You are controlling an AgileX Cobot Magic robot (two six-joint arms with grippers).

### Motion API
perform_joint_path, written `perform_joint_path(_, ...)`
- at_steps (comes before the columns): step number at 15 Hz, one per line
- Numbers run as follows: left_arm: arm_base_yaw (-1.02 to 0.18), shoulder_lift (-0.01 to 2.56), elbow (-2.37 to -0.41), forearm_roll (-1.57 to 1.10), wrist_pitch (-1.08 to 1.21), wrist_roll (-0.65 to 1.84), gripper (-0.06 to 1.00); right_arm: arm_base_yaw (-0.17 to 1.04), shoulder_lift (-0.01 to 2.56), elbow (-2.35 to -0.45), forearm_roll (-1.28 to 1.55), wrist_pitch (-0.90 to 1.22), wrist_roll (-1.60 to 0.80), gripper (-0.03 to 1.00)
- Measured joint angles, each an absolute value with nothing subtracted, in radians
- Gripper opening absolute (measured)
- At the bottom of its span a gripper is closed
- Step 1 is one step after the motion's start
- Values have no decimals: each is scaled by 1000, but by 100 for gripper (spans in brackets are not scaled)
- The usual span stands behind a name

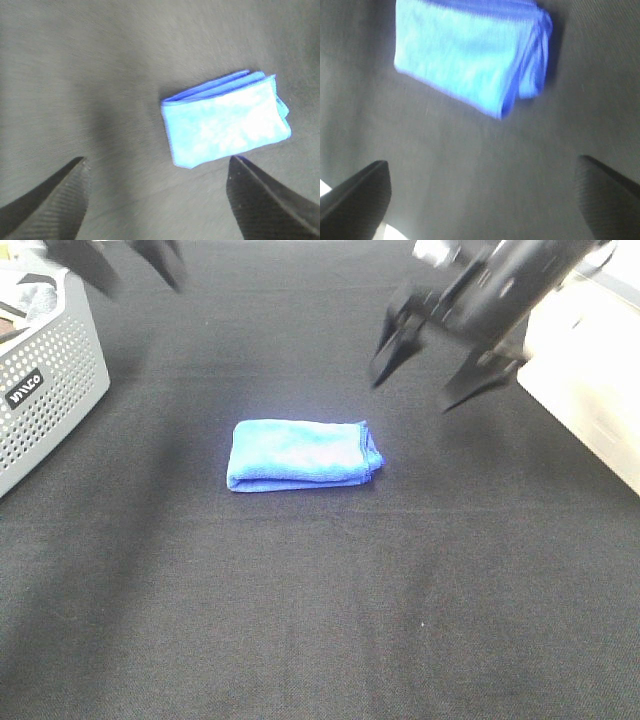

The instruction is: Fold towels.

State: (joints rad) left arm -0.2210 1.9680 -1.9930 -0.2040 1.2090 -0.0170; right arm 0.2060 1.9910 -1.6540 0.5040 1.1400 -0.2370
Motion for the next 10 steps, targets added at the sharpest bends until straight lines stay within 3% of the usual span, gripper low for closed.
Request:
perform_joint_path(5,-221,1602,-1585,-127,1211,-14,72,206,1755,-1511,327,1203,-145,93)
perform_joint_path(10,-221,1013,-1127,-126,1203,-15,72,206,1277,-1092,257,1206,-143,93)
